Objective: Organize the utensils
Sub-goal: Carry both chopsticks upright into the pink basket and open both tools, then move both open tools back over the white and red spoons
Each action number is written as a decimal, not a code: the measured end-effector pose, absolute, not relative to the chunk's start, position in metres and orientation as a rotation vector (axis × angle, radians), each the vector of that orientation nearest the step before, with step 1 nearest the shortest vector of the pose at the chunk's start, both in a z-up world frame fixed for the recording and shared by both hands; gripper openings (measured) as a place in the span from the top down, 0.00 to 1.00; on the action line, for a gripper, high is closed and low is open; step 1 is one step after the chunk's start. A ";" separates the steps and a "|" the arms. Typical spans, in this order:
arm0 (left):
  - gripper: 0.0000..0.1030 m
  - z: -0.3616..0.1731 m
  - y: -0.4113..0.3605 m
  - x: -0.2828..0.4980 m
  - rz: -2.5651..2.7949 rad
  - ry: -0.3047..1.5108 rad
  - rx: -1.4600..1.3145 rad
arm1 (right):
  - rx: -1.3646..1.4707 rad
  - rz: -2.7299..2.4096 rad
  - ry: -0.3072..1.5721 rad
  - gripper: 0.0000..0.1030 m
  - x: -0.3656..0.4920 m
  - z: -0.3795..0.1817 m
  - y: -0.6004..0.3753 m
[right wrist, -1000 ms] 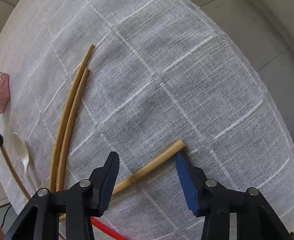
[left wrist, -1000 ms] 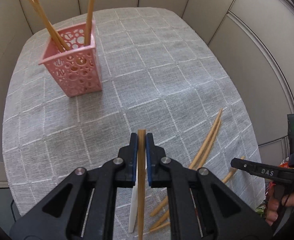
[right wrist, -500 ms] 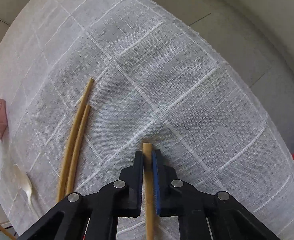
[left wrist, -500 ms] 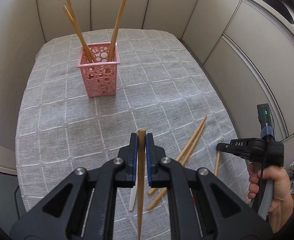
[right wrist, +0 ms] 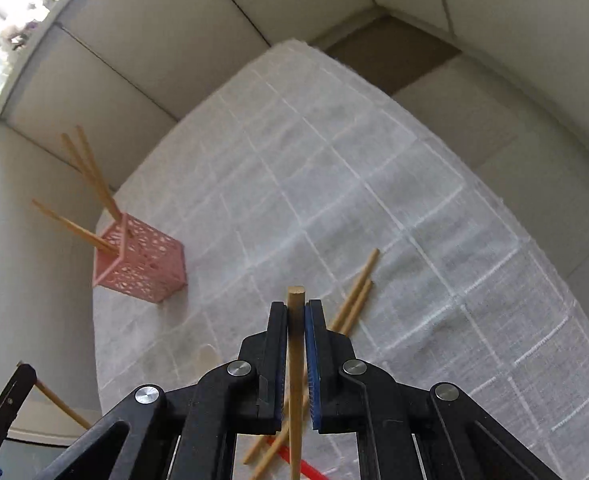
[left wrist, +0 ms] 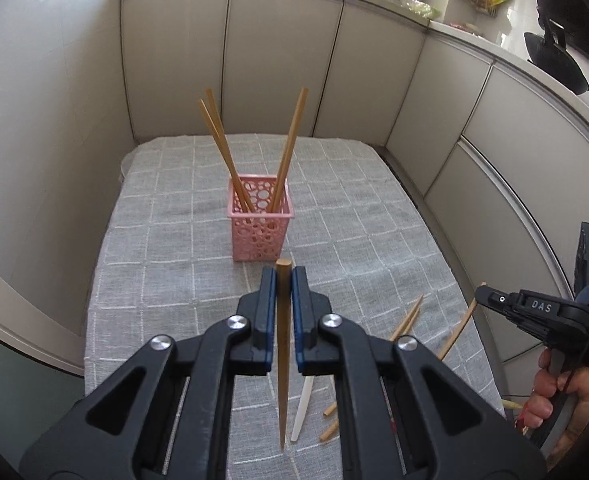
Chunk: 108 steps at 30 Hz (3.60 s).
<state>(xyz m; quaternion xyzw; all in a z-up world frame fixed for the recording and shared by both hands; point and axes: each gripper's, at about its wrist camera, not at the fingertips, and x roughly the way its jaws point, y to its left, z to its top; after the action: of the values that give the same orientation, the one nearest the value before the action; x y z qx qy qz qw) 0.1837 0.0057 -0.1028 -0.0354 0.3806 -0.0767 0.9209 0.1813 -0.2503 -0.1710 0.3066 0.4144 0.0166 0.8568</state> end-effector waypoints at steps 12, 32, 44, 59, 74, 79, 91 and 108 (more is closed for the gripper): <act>0.92 -0.038 0.045 0.177 -0.053 0.466 -0.191 | 0.558 0.105 0.523 0.93 0.173 -0.086 -0.222; 0.92 -0.058 0.037 0.254 -0.003 0.271 -0.150 | 0.462 0.222 0.262 0.93 0.261 -0.031 -0.157; 0.92 -0.104 0.039 0.293 -0.036 0.451 -0.150 | 0.389 0.248 0.397 0.92 0.322 -0.102 -0.118; 0.39 -0.088 0.046 0.287 -0.023 0.498 -0.195 | 0.439 0.299 0.504 0.58 0.321 -0.101 -0.124; 0.15 -0.084 0.047 0.220 0.036 0.656 -0.135 | 0.408 0.236 0.651 0.30 0.238 -0.087 -0.170; 0.11 -0.103 0.038 0.207 0.003 0.764 -0.109 | 0.402 0.199 0.723 0.26 0.215 -0.102 -0.186; 0.11 -0.171 0.009 0.187 -0.081 1.050 -0.051 | 0.408 0.050 1.022 0.21 0.197 -0.179 -0.219; 0.27 -0.236 -0.050 0.232 -0.274 1.155 0.006 | 0.540 0.094 1.312 0.21 0.191 -0.243 -0.244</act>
<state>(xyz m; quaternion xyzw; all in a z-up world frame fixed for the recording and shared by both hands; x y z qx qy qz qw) 0.2321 -0.0497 -0.2357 0.0029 0.5443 -0.1291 0.8289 0.1915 -0.2443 -0.2429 0.2479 0.6022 0.0431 0.7576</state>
